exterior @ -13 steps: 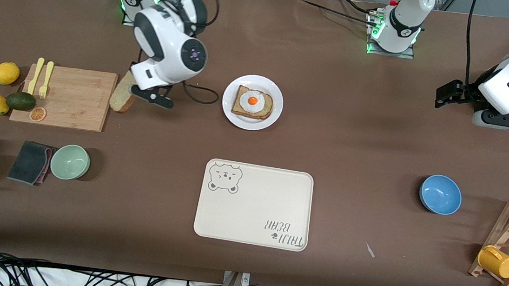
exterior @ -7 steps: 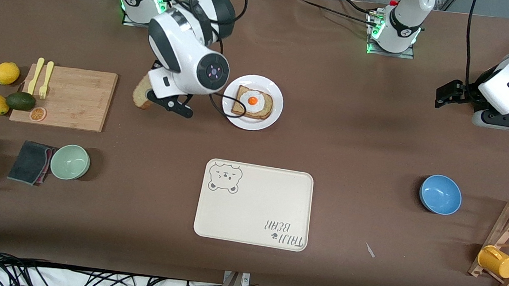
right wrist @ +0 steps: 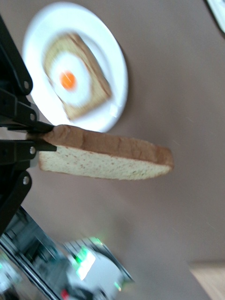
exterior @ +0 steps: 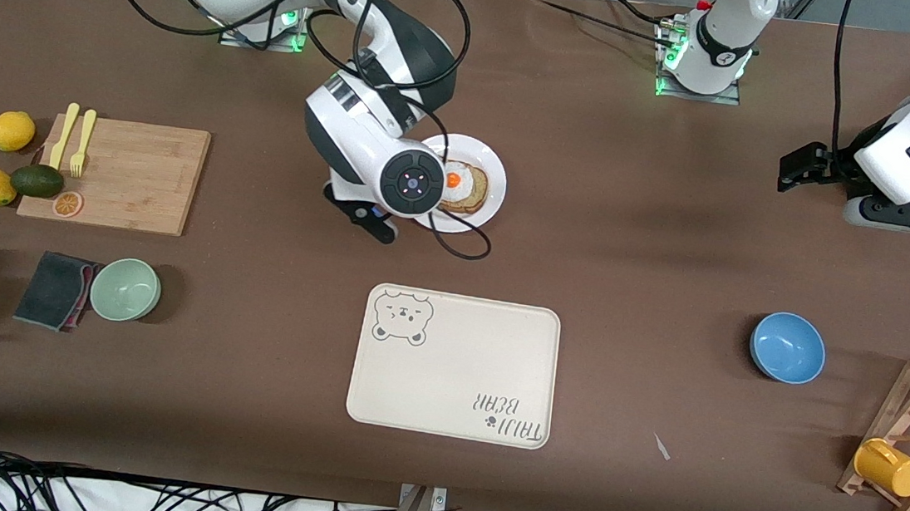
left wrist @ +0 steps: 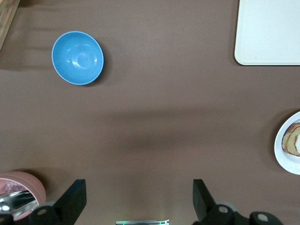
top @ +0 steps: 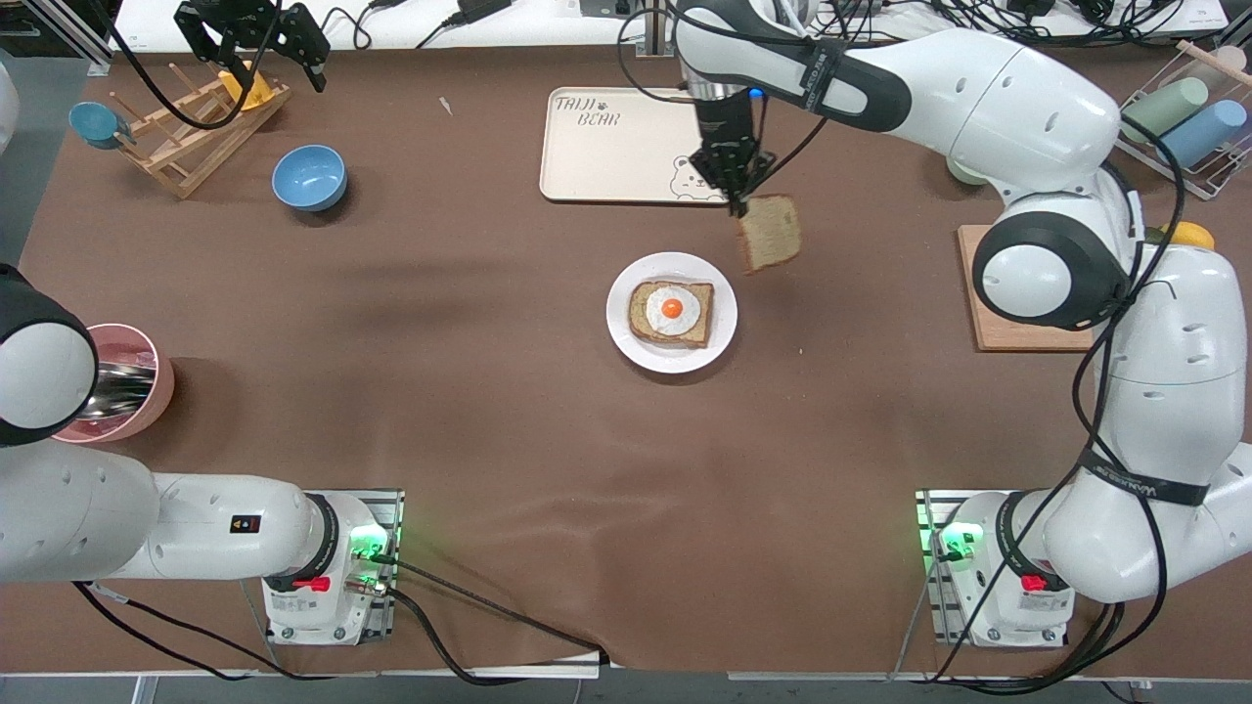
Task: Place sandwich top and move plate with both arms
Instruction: 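Lift the bread slice with the right gripper and carry it over the plate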
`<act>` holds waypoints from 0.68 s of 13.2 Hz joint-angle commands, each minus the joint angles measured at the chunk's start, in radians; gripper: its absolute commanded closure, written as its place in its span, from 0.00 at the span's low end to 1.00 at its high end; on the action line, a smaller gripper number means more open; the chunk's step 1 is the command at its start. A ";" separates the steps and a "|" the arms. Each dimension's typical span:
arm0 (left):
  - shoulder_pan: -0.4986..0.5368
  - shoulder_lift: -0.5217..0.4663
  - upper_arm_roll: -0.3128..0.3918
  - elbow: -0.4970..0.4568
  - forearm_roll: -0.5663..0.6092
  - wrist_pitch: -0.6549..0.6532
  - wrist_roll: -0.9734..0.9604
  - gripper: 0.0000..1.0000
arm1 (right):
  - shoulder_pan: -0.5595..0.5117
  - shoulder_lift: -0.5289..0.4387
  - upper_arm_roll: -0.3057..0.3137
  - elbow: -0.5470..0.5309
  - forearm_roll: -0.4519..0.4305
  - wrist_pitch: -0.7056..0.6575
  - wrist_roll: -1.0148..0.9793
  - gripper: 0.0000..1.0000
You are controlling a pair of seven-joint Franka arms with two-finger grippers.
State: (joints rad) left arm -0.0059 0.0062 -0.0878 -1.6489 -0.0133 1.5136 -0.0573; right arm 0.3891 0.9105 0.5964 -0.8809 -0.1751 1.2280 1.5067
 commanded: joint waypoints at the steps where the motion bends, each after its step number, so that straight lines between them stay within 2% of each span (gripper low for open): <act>1: 0.000 0.009 -0.001 0.026 -0.002 -0.019 0.001 0.00 | 0.013 0.063 0.074 0.063 0.040 0.047 0.122 1.00; 3: 0.000 0.009 -0.001 0.026 -0.002 -0.021 0.001 0.00 | 0.016 0.106 0.106 0.065 0.040 0.073 0.177 1.00; 6: 0.001 0.009 -0.001 0.026 -0.002 -0.019 0.002 0.00 | 0.045 0.168 0.102 0.065 0.031 0.119 0.187 1.00; 9: 0.001 0.009 -0.001 0.026 -0.002 -0.021 0.002 0.00 | 0.051 0.182 0.108 0.094 0.034 0.120 0.185 1.00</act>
State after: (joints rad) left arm -0.0055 0.0062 -0.0878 -1.6486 -0.0133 1.5132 -0.0573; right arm 0.4298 1.0721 0.6823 -0.8588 -0.1512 1.3689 1.6672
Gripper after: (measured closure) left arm 0.000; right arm 0.912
